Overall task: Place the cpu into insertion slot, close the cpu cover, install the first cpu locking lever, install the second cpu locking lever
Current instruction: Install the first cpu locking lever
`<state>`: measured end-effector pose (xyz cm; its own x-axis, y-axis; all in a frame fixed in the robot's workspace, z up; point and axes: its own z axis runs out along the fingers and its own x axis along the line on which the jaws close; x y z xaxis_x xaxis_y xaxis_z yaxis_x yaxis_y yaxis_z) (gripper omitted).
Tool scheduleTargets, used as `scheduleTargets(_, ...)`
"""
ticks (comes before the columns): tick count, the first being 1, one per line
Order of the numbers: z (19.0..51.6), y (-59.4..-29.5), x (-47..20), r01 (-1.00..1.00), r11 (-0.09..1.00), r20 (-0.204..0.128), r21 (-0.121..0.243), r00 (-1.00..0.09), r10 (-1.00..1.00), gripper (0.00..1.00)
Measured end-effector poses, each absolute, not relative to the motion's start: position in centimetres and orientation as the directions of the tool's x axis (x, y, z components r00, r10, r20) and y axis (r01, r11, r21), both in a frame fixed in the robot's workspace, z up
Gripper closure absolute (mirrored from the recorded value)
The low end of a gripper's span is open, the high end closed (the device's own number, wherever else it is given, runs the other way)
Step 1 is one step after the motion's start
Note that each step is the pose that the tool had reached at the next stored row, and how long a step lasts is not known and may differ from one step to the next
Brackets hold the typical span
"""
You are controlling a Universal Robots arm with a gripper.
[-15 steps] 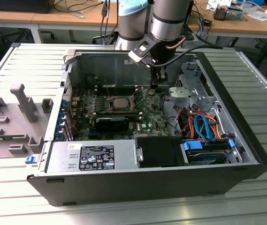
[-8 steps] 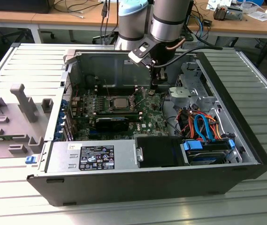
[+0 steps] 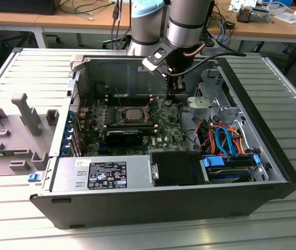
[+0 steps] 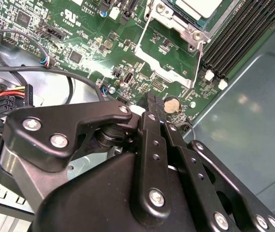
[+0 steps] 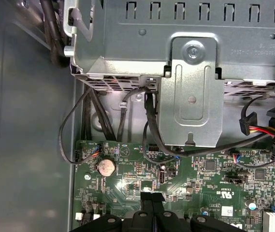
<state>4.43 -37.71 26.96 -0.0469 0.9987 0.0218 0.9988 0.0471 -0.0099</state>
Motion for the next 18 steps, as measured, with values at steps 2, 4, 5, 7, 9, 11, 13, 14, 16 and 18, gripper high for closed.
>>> scheduleTargets(2,26.90,-37.71,4.43,0.999,0.047,0.022,-0.010,-0.047,0.999,0.89)
scheduleTargets(4,26.84,-37.71,4.43,0.999,0.047,0.022,-0.010,-0.047,0.999,0.89)
scheduleTargets(5,26.81,-37.71,4.43,0.999,0.047,0.022,-0.010,-0.047,0.999,0.89)
scheduleTargets(7,26.76,-37.71,4.43,0.999,0.047,0.022,-0.010,-0.047,0.999,0.89)
scheduleTargets(9,26.69,-37.71,4.42,0.999,0.047,0.022,-0.010,-0.047,0.999,0.89)
scheduleTargets(11,26.65,-37.71,4.43,0.999,0.047,0.022,-0.010,-0.047,0.999,0.89)
scheduleTargets(13,26.59,-37.71,4.43,0.999,0.047,0.022,-0.010,-0.047,0.999,0.89)
scheduleTargets(14,26.57,-37.71,4.43,0.999,0.047,0.022,-0.010,-0.047,0.999,0.89)
scheduleTargets(16,26.47,-37.71,4.43,0.999,0.047,0.022,-0.010,-0.047,0.999,0.89)
scheduleTargets(18,26.42,-37.71,4.43,0.999,0.047,0.022,-0.010,-0.047,0.999,0.89)
